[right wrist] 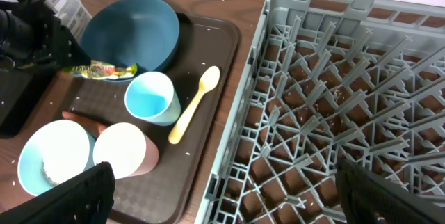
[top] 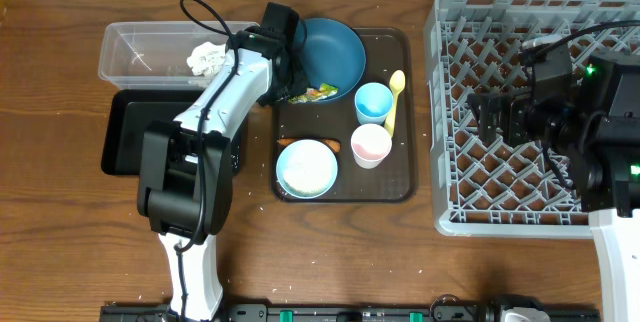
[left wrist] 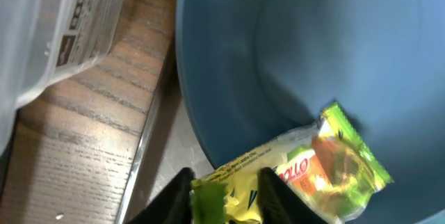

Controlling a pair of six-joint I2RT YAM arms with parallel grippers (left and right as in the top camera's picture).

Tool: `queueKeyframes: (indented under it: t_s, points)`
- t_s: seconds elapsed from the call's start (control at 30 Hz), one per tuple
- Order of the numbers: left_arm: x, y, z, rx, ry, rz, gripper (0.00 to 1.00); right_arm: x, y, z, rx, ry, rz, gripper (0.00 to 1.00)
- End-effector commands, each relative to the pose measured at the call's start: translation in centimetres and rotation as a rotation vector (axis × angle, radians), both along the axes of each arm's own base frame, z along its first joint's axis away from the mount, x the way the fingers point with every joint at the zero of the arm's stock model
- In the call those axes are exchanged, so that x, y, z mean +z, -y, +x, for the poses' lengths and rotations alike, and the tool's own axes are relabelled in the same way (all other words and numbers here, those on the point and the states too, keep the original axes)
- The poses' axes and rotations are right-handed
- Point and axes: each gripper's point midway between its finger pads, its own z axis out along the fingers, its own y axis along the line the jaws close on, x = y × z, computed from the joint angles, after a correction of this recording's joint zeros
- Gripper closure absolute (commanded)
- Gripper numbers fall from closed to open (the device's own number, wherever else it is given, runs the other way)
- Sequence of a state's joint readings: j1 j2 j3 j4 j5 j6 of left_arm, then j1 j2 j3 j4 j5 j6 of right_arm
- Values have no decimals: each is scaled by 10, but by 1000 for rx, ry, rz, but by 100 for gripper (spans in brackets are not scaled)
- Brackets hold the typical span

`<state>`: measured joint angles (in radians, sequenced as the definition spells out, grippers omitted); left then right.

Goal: Sort waste into correct bins and load items into the dishwasher rack
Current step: 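Grasp the green snack wrapper on the tray with the left gripper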

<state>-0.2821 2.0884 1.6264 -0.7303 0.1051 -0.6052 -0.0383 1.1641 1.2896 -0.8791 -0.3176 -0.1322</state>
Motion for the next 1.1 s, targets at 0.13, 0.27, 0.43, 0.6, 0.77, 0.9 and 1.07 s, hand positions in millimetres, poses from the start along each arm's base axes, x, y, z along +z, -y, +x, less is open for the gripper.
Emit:
queueKeyframes:
  t_s: [0.13, 0.27, 0.43, 0.6, 0.77, 0.9, 1.07]
  points:
    - [-6, -4, 0, 2, -10, 16, 87, 6, 1, 1, -7, 12, -1, 1]
    - [-4, -4, 0, 2, -6, 14, 94, 6, 2, 1, -9, 11, -3, 1]
    - [2, -3, 1, 2, 8, 10, 94, 6, 2, 1, -9, 11, -3, 1]
    - [16, -3, 4, 2, 39, 2, 93, 6, 2, 1, -9, 11, -3, 1]
    - [33, -2, 6, 2, 79, -10, 94, 6, 2, 1, -9, 12, -3, 1]
    - [53, -1, 9, 3, 128, -25, 94, 6, 2, 1, -9, 11, -3, 1]
    - [82, -1, 10, -1, 191, -41, 94, 6, 2, 1, -9, 12, -3, 1]
